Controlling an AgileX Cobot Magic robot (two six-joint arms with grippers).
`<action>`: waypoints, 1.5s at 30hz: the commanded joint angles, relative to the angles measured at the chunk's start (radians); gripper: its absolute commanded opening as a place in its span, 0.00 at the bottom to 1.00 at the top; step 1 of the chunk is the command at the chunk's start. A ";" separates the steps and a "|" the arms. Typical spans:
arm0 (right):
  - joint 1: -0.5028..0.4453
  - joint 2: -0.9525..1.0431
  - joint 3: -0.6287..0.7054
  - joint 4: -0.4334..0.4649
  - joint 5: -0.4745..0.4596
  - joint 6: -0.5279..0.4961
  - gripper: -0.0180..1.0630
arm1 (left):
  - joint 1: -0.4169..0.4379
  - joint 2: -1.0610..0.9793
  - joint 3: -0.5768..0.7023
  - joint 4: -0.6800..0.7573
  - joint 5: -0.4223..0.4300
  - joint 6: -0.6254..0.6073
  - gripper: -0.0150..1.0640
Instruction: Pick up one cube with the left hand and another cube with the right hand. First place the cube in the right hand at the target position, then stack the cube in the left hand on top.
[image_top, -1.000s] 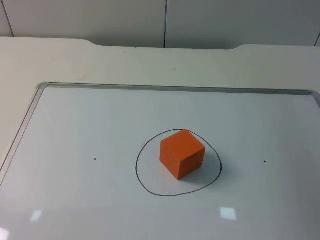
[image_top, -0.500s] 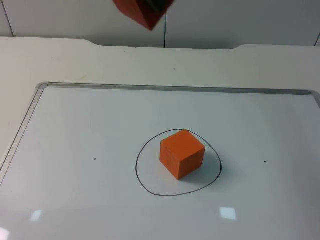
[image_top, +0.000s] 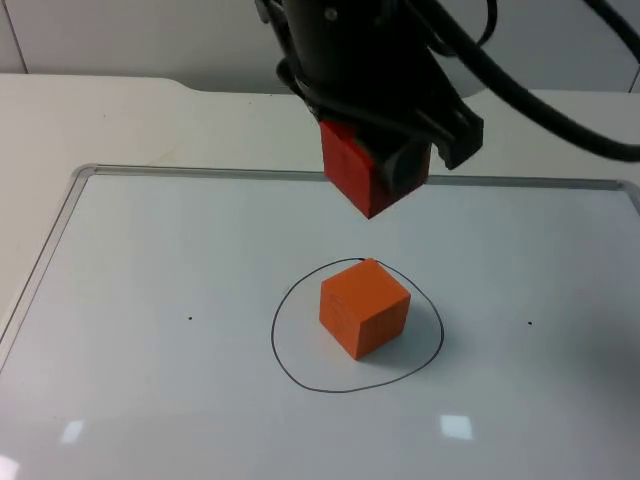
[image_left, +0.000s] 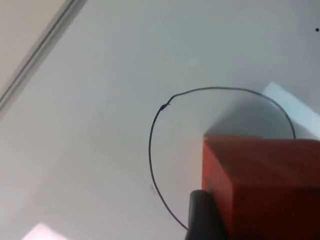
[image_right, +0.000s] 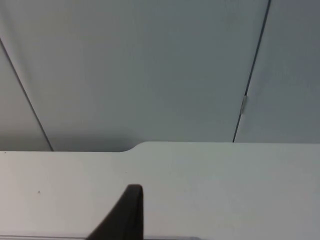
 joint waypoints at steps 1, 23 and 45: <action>0.000 0.000 0.006 0.004 -0.015 -0.004 0.99 | -0.007 0.025 -0.021 -0.008 0.016 0.005 0.04; 0.042 0.000 0.006 -0.021 -0.012 -0.004 0.99 | -0.007 0.173 -0.017 -0.040 -0.025 0.021 0.04; 0.042 0.000 0.006 -0.028 -0.014 0.002 0.99 | -0.007 0.154 0.054 -0.021 -0.064 -0.018 0.04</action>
